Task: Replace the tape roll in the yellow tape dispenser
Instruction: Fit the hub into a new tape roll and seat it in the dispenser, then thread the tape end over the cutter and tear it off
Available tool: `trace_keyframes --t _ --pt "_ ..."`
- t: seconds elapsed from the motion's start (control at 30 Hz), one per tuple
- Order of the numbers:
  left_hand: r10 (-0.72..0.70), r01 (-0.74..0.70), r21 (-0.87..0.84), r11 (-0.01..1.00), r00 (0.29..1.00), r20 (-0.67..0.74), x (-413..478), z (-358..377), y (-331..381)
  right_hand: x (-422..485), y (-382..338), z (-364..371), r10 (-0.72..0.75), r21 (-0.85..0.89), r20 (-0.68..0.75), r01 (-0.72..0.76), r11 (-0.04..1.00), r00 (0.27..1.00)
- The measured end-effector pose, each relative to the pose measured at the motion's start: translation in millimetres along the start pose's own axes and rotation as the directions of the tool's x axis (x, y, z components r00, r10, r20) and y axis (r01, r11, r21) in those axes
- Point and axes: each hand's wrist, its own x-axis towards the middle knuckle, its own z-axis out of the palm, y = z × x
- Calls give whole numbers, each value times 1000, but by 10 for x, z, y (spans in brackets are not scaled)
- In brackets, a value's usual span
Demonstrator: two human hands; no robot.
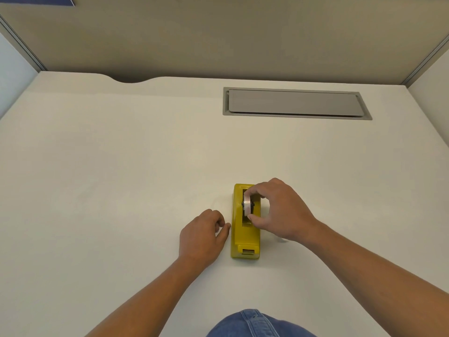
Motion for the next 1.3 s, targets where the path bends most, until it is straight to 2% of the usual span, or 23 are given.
trace_keyframes --t 0.13,0.23,0.37,0.6,1.3 --pt "-5 4 -23 1000 1000 -15 -26 12 5 -24 -22 25 -20 26 -19 20 999 1000" --pt "-33 31 -156 987 999 -13 -86 1 34 -45 -18 56 8 25 -41 -7 1000 999" --pt "22 -28 -286 958 999 -25 -256 -20 126 -62 -18 74 26 34 -51 -25 999 998" --pt "35 -31 -187 982 999 15 -438 -38 230 -89 -26 84 34 32 -25 -34 999 999" --pt "16 -6 -187 982 999 52 -448 -10 308 -263 -12 176 68 83 -74 -62 995 995"
